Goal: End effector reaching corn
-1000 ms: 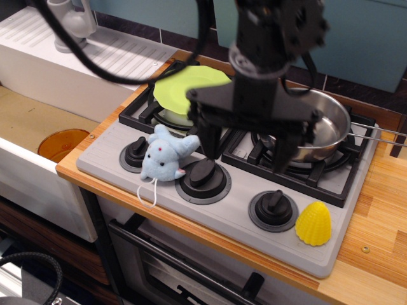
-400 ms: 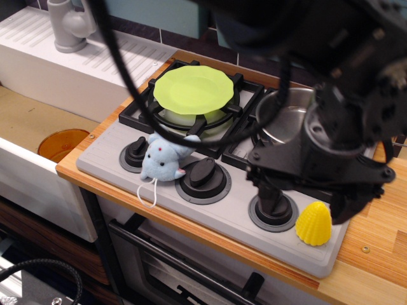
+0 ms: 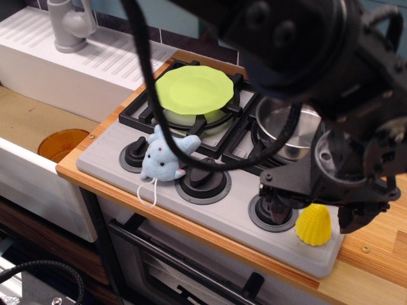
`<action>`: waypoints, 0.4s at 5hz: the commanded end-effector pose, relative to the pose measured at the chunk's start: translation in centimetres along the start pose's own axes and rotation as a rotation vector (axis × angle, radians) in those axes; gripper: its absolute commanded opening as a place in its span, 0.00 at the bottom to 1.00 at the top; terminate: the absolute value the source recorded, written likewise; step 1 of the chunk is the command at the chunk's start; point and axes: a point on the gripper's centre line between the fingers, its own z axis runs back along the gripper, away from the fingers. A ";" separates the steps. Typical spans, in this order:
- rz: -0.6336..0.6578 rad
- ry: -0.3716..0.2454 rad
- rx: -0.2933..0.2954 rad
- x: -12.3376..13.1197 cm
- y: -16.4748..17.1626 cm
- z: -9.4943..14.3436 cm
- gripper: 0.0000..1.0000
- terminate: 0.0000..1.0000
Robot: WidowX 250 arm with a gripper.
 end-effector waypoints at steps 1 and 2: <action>-0.011 -0.039 -0.042 0.9 -0.2 -1.3 1.00 0.00; -0.009 -0.032 -0.053 1.0 -0.1 -1.8 1.00 1.00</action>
